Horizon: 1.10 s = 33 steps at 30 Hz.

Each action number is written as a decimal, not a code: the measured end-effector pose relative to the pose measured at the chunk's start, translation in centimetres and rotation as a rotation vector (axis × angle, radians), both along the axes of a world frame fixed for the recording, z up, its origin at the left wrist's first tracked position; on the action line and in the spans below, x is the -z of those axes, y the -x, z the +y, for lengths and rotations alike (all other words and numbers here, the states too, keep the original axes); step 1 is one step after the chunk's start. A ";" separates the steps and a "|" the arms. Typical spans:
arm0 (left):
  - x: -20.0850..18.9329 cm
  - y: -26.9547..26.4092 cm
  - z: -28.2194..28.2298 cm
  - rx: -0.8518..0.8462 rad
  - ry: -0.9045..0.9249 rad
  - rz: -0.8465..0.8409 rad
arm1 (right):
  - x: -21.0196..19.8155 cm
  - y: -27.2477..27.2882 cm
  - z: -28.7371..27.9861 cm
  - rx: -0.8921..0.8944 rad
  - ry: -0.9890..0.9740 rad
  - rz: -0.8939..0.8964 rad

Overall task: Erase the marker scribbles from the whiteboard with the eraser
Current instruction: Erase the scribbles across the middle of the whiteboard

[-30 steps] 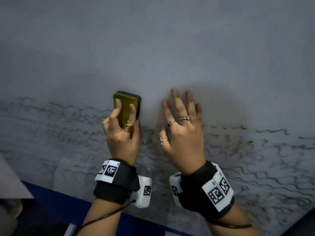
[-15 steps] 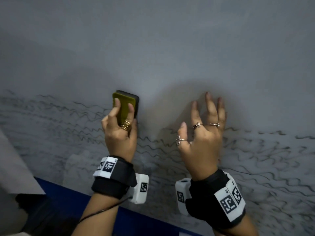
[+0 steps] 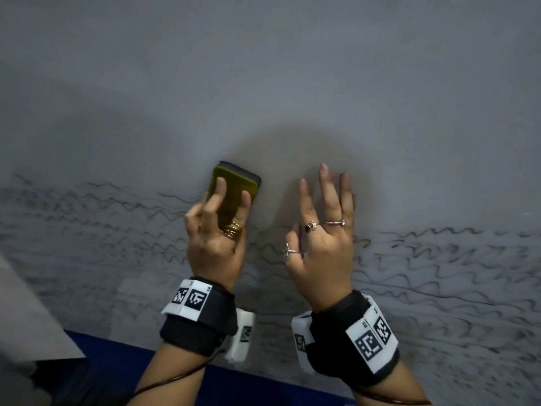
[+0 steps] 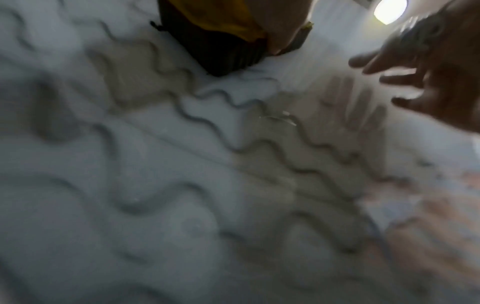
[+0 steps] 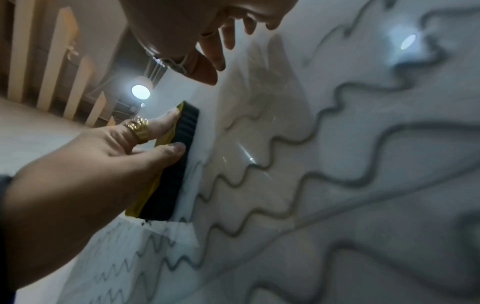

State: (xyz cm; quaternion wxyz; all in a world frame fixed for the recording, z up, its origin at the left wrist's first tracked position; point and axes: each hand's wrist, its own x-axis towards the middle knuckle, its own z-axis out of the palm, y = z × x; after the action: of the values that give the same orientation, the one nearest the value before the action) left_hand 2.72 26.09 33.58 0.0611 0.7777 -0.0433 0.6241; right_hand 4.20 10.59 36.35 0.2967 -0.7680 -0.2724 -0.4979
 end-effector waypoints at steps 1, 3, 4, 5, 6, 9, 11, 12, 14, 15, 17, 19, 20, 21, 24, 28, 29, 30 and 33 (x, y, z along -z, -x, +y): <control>-0.2 0.3 1.0 -0.012 -0.109 -0.001 | 0.0 0.1 0.7 -0.026 0.016 -0.001; -0.8 1.0 3.3 -0.023 -0.112 -0.021 | -0.1 0.2 2.2 -0.032 0.061 0.005; -1.0 1.3 4.4 -0.023 -0.007 -0.038 | 0.0 0.2 2.7 -0.001 0.080 0.005; -1.1 1.4 5.5 -0.025 0.085 -0.047 | 0.1 0.1 3.1 0.041 0.091 0.003; -1.0 1.4 6.6 -0.028 0.137 -0.057 | 0.3 0.0 3.4 0.077 0.094 -0.001; 0.4 0.5 8.4 -0.054 0.243 -0.044 | 0.7 -0.2 4.2 0.130 0.056 -0.016; 0.6 0.1 7.4 -0.013 0.292 -0.053 | 0.7 -0.2 5.0 0.131 -0.027 -0.029; 0.6 0.1 7.0 0.002 0.269 -0.058 | 0.6 0.0 5.8 0.104 -0.068 -0.040; 0.7 0.3 7.8 0.011 0.120 -0.048 | 0.4 0.5 7.8 0.018 -0.076 -0.062; 0.7 0.5 9.0 0.011 0.012 -0.035 | 0.3 0.7 9.0 -0.014 -0.041 -0.064; 0.7 0.9 12.0 -0.013 -0.151 -0.016 | 0.3 0.9 10.9 0.000 0.049 -0.046; 0.5 1.3 14.5 -0.050 -0.142 -0.013 | 0.4 0.8 11.9 0.079 0.094 -0.031; 0.4 1.4 15.6 -0.063 -0.087 -0.020 | 0.5 0.6 12.1 0.107 0.091 -0.032; 0.4 1.4 16.3 -0.066 -0.032 -0.031 | 0.6 0.5 12.2 0.121 0.079 -0.035; 0.6 0.9 16.4 -0.037 0.064 -0.045 | 0.6 0.3 12.8 0.141 0.036 -0.033; 0.9 0.9 17.0 0.010 -0.025 -0.008 | 0.9 0.6 14.1 0.170 -0.021 -0.013; 1.0 1.1 18.1 0.002 -0.091 0.002 | 1.0 0.7 14.3 0.178 -0.020 -0.012; 1.1 1.2 19.2 -0.009 -0.134 0.000 | 1.2 0.7 14.3 0.180 -0.017 -0.013; 1.4 1.2 20.4 -0.035 -0.093 -0.026 | 1.3 0.7 14.4 0.184 -0.026 -0.010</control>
State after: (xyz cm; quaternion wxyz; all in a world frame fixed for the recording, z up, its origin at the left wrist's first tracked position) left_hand 1.51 46.52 32.15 0.0134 0.7721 -0.0594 0.6326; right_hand 3.47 24.97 35.09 0.2583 -0.7834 -0.1955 -0.5305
